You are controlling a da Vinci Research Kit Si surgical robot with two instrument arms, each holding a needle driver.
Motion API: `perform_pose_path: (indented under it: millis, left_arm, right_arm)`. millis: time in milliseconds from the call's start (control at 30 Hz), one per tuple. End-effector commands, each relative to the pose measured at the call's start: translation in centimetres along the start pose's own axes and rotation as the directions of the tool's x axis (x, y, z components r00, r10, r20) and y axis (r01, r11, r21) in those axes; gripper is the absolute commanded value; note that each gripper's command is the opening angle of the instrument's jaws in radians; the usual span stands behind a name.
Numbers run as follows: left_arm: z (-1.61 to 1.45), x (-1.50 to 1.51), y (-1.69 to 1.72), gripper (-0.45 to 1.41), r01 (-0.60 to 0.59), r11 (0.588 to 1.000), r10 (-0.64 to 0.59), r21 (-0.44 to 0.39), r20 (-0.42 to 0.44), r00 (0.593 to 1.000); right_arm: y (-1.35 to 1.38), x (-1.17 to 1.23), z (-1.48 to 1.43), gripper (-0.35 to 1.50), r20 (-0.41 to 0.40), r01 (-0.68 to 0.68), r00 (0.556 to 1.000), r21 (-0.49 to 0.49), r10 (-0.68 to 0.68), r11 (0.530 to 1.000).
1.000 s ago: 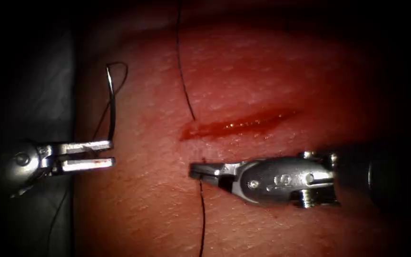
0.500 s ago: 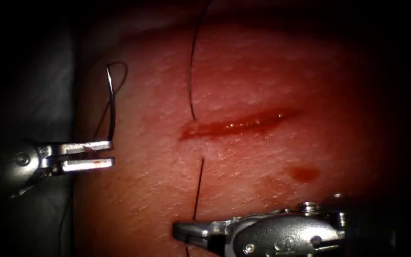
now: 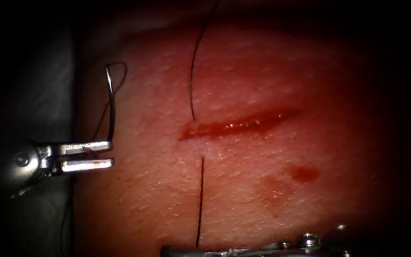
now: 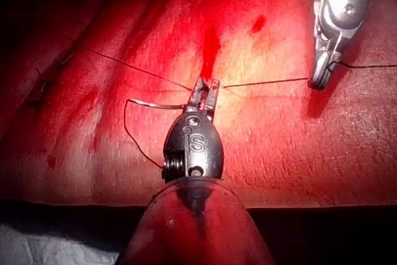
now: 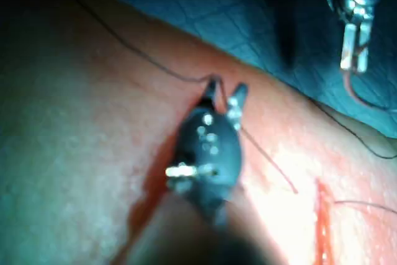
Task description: Wound Closure
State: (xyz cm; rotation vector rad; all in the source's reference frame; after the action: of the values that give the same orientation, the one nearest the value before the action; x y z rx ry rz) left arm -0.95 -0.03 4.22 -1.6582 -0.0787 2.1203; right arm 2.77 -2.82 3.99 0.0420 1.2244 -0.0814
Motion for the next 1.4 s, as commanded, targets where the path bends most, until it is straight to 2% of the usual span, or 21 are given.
perform_pose_path:
  millis: [33, 67, 100, 300, 433, 600, 633, 667, 700, 767, 800, 833, 933, 1100, 1133, 1267, 1300, 1400]
  left_arm:
    - [0.06, -0.06, 0.02, -0.45, 0.001, 1.0, -0.001, -0.002, -0.001, 1.0]
    - [0.06, -0.06, 0.02, -0.45, 0.001, 1.0, -0.001, -0.002, -0.001, 1.0]
    - [0.06, -0.06, 0.02, -0.45, 0.001, 1.0, -0.001, -0.002, -0.001, 1.0]
    - [0.06, -0.06, 0.02, -0.45, 0.0, 1.0, 0.0, -0.002, -0.001, 1.0]
    - [0.06, -0.07, 0.03, -0.45, -0.001, 1.0, 0.001, -0.001, -0.001, 1.0]
    - [0.06, -0.07, 0.04, -0.45, -0.002, 1.0, 0.002, -0.001, -0.001, 1.0]
    - [0.06, -0.07, 0.04, -0.45, -0.002, 1.0, 0.002, -0.001, -0.001, 1.0]
    - [0.06, -0.07, 0.04, -0.45, -0.002, 1.0, 0.002, -0.001, -0.001, 1.0]
    - [0.06, -0.07, 0.04, -0.45, -0.002, 1.0, 0.002, -0.001, -0.001, 1.0]
    - [0.05, -0.07, 0.04, -0.45, -0.002, 1.0, 0.002, -0.001, -0.001, 1.0]
    - [0.05, -0.07, 0.03, -0.45, -0.002, 1.0, 0.002, -0.001, -0.001, 1.0]
    - [0.06, -0.07, 0.03, -0.45, -0.002, 1.0, 0.002, -0.002, -0.001, 1.0]
    - [0.06, -0.07, 0.03, -0.45, -0.002, 1.0, 0.002, -0.002, -0.001, 1.0]
    - [0.06, -0.07, 0.03, -0.45, -0.002, 1.0, 0.002, -0.001, -0.001, 1.0]
    - [0.06, -0.07, 0.03, -0.45, -0.002, 1.0, 0.002, -0.001, -0.001, 1.0]
    - [0.06, -0.07, 0.03, -0.45, -0.002, 1.0, 0.002, -0.001, -0.001, 1.0]
    - [0.06, -0.07, 0.03, -0.45, -0.002, 1.0, 0.002, -0.001, -0.001, 1.0]
    - [0.07, -0.07, 0.03, -0.45, -0.002, 1.0, 0.002, 0.0, -0.001, 1.0]
  right_arm:
    - [-0.01, -0.16, 0.09, 0.62, -0.004, -0.009, 1.0, -0.02, 0.009, 1.0]
    - [0.07, -0.3, 0.1, 0.66, -0.005, -0.009, 1.0, -0.032, 0.009, 0.999]
    - [0.07, -0.3, 0.1, 0.66, -0.005, -0.009, 1.0, -0.032, 0.009, 0.999]
    - [0.26, -0.73, 0.18, 0.62, 0.006, 0.004, 1.0, -0.043, -0.004, 0.999]
    - [0.43, -1.03, 0.25, 0.42, 0.02, 0.013, 1.0, -0.054, -0.012, 0.998]
    - [0.59, -1.26, 0.34, 0.29, 0.034, 0.026, 0.999, -0.071, -0.024, 0.997]
    - [0.6, -1.31, 0.36, 0.24, 0.035, 0.017, 0.999, -0.073, -0.015, 0.997]
    - [0.62, -1.36, 0.38, 0.0, 0.037, 0.01, 0.999, -0.075, -0.007, 0.997]
    - [0.62, -1.36, 0.38, 0.0, 0.037, 0.01, 0.999, -0.075, -0.007, 0.997]
    - [0.62, -1.42, 0.39, -0.35, 0.038, 0.016, 0.999, -0.076, -0.014, 0.997]
    - [0.61, -1.44, 0.39, -0.35, 0.039, 0.014, 0.999, -0.073, -0.011, 0.997]
    - [0.61, -1.47, 0.37, -0.35, 0.082, 0.019, 0.997, -0.085, -0.012, 0.996]
    - [0.6, -1.46, 0.33, -0.35, 0.126, 0.021, 0.992, -0.084, -0.01, 0.996]
    - [0.52, -1.34, 0.28, -0.35, 0.117, 0.017, 0.993, -0.073, -0.009, 0.997]
    - [0.43, -1.18, 0.27, -0.35, 0.109, 0.011, 0.994, -0.064, -0.004, 0.998]
    - [0.21, -0.8, 0.21, -0.35, 0.087, 0.003, 0.996, -0.036, 0.0, 0.999]
    - [0.21, -0.8, 0.21, -0.35, 0.087, 0.003, 0.996, -0.036, 0.0, 0.999]
    - [0.04, -0.43, 0.15, -0.35, 0.054, -0.006, 0.999, -0.021, 0.007, 1.0]
